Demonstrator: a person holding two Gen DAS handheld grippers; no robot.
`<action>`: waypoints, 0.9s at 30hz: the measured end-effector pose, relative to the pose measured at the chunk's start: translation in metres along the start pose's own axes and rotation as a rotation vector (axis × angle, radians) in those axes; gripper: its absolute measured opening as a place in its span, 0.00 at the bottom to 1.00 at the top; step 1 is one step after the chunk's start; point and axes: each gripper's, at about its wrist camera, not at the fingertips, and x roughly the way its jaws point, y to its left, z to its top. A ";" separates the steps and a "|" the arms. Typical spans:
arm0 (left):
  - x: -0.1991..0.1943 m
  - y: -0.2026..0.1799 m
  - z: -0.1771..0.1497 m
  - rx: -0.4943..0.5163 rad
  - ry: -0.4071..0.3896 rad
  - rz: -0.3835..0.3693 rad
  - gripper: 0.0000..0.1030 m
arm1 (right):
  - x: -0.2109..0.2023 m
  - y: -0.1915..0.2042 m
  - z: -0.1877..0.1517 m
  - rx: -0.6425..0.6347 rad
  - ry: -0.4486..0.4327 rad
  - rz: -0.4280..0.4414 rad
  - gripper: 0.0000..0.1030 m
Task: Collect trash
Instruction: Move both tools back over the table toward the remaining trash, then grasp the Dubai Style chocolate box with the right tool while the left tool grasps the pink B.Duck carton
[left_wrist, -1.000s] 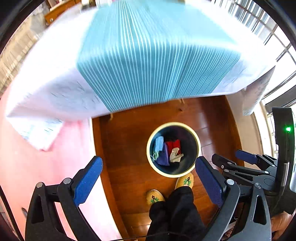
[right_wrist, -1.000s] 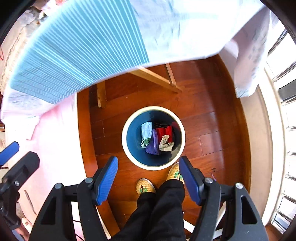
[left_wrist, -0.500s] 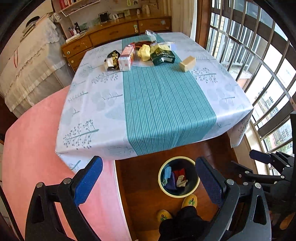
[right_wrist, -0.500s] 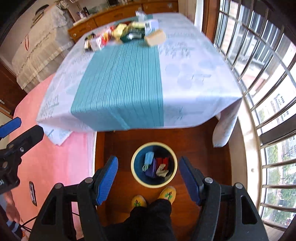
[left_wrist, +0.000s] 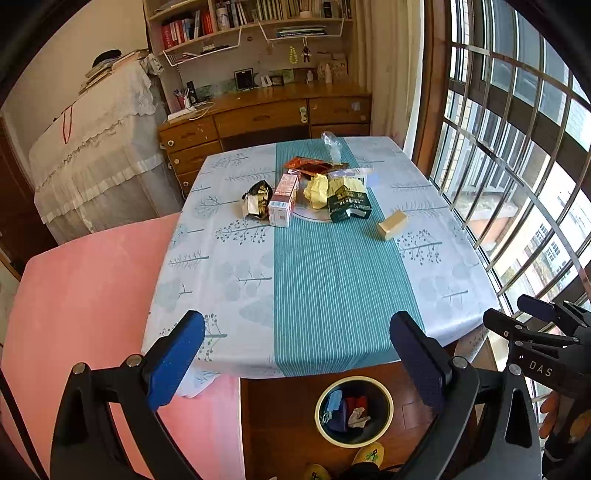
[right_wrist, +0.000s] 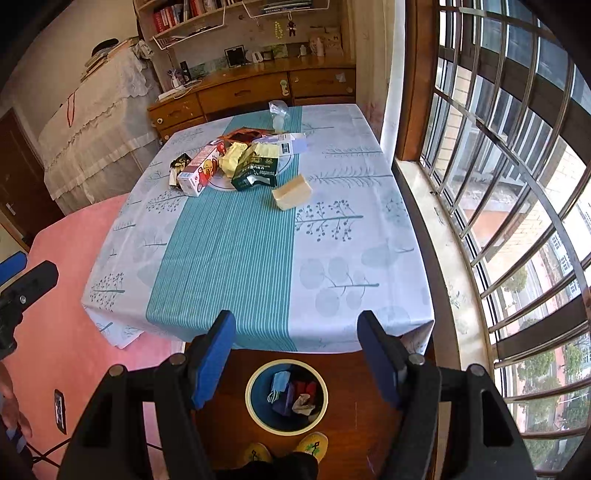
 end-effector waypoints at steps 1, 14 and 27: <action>0.001 -0.001 0.004 -0.009 0.001 0.007 0.97 | 0.001 -0.002 0.004 -0.008 -0.002 0.002 0.67; 0.040 0.018 0.048 -0.084 0.041 0.040 0.96 | 0.032 -0.001 0.061 -0.026 -0.001 0.072 0.67; 0.196 0.061 0.145 -0.055 0.242 -0.195 0.91 | 0.113 0.038 0.157 0.045 0.041 0.021 0.72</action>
